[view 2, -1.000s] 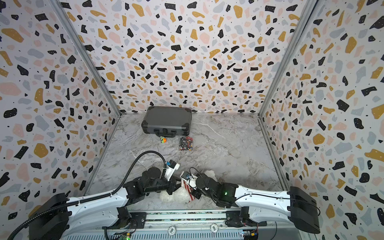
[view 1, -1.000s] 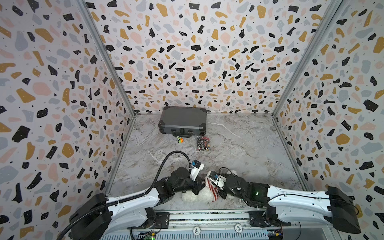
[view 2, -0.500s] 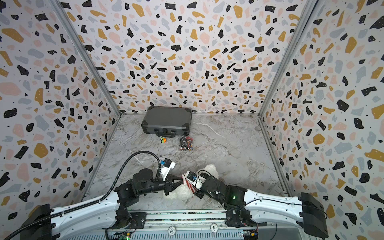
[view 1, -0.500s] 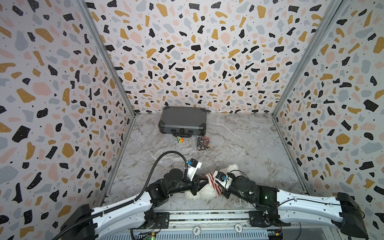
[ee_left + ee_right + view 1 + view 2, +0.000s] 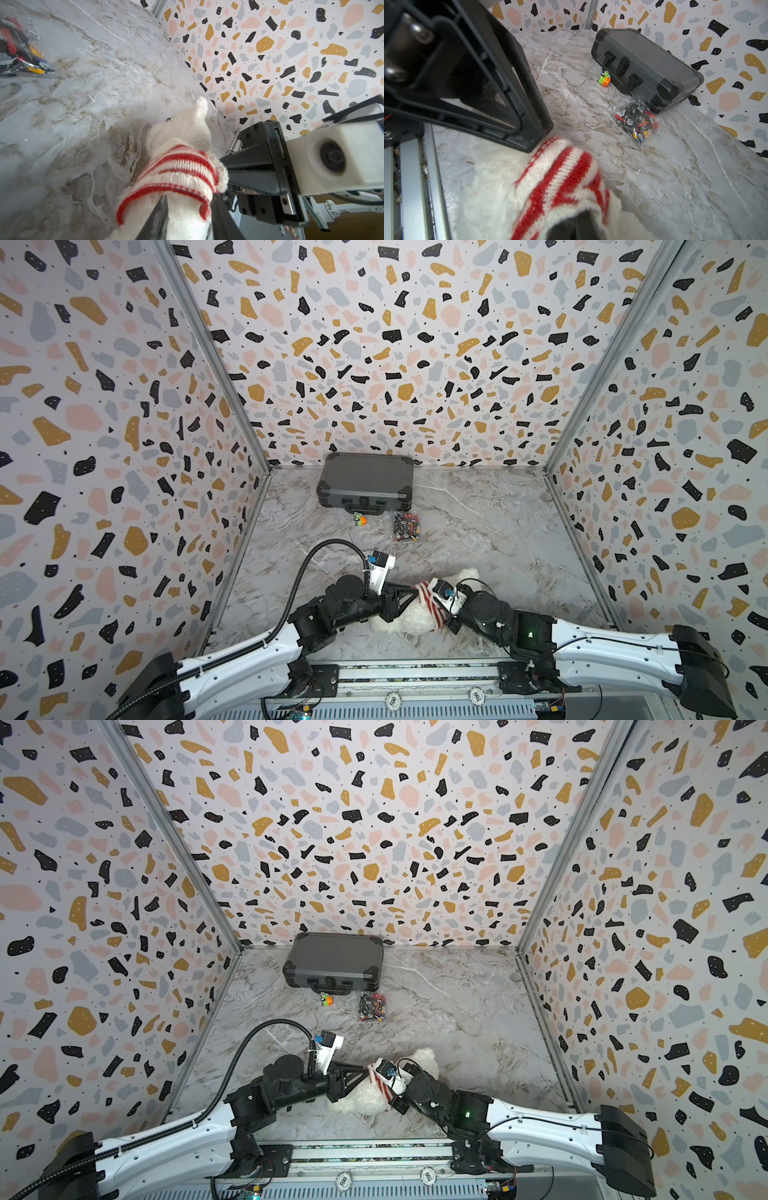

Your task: Dress the teddy bear

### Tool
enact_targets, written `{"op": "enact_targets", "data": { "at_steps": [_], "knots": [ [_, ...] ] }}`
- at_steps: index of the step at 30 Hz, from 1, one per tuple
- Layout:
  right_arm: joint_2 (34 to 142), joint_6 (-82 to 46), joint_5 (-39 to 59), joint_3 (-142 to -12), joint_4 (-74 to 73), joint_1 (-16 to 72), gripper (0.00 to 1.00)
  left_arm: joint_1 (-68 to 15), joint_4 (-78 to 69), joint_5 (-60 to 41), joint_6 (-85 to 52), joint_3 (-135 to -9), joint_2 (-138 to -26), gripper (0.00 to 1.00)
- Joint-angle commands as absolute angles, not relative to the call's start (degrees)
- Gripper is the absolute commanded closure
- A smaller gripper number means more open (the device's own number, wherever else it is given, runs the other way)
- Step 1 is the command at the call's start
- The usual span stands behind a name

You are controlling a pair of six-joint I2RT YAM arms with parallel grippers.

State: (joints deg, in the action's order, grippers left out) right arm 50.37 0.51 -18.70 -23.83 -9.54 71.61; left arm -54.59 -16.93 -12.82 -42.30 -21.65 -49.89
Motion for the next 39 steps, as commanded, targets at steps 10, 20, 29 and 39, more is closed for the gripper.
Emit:
{"op": "enact_targets", "data": {
  "at_steps": [10,20,29,39],
  "knots": [
    [50.98,0.74,-19.17,-25.76,-13.32,71.39,1.00,-56.77,-18.83,-11.09,-43.37,-26.70,-53.43,0.77],
    [50.57,0.88,-19.34,-25.78,-13.20,71.41,1.00,-57.38,-16.22,-9.67,-43.11,-27.95,-54.38,0.89],
    [49.39,1.19,-19.69,-26.18,-11.87,71.53,1.00,-58.05,-18.29,-9.34,-43.68,-27.43,-55.48,1.00],
    [36.84,4.02,-18.94,-19.55,-16.11,75.09,1.00,-49.88,-13.43,-3.57,-48.42,-19.32,-46.98,1.00]
  ]
}}
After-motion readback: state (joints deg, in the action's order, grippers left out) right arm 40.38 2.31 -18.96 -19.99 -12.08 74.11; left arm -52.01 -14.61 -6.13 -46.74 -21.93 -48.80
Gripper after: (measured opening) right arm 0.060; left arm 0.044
